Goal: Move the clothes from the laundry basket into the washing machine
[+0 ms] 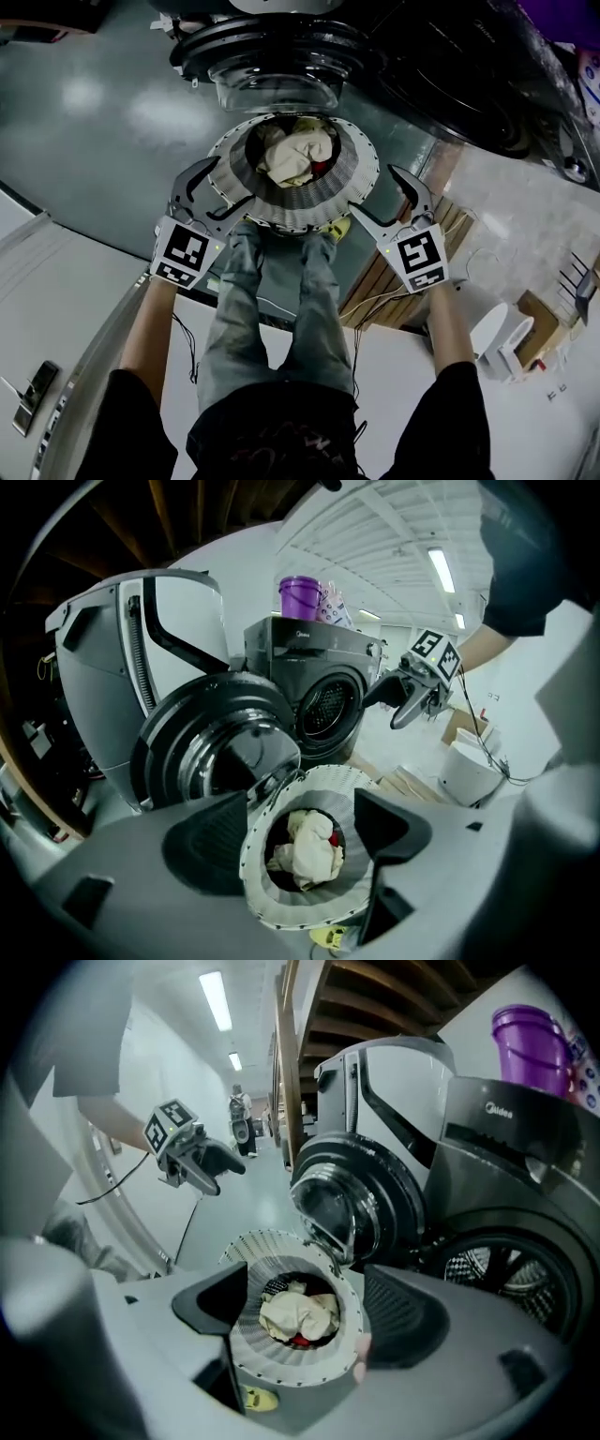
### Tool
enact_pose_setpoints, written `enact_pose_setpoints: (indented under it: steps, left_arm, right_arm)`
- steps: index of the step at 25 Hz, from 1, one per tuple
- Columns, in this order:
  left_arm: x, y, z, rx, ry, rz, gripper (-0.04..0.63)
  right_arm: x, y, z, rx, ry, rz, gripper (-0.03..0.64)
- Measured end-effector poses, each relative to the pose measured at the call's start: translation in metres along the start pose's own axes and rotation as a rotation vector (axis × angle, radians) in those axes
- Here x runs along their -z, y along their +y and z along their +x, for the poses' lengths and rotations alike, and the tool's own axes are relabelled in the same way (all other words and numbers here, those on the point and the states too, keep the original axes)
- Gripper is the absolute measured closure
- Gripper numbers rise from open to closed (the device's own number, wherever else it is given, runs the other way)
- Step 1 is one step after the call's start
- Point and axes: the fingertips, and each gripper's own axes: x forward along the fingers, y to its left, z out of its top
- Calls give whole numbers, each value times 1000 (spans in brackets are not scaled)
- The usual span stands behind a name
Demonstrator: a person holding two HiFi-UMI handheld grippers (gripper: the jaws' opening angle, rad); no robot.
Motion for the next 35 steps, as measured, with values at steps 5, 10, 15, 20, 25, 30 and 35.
enact_pose_setpoints:
  steps: [5, 10, 15, 20, 25, 30, 35]
  left_arm:
    - [52, -9, 57, 25, 74, 50, 236]
    - [96, -13, 121, 54, 151, 172, 235]
    - [131, -16, 173, 87, 196, 194, 235]
    - [169, -14, 211, 111, 252, 201, 235]
    - [210, -8, 249, 123, 328, 289, 235]
    - [251, -13, 285, 166, 416, 302, 228]
    - [277, -18, 315, 186, 443, 292, 174]
  right_arm:
    - [52, 1, 57, -41, 61, -39, 225]
    - [91, 2, 109, -69, 94, -83, 225]
    - [122, 13, 147, -126, 125, -111, 215]
    - [149, 19, 193, -171, 168, -179, 193]
    - [175, 14, 247, -203, 226, -295, 178]
    - [212, 17, 289, -254, 314, -462, 161]
    - [250, 17, 326, -287, 399, -540, 124]
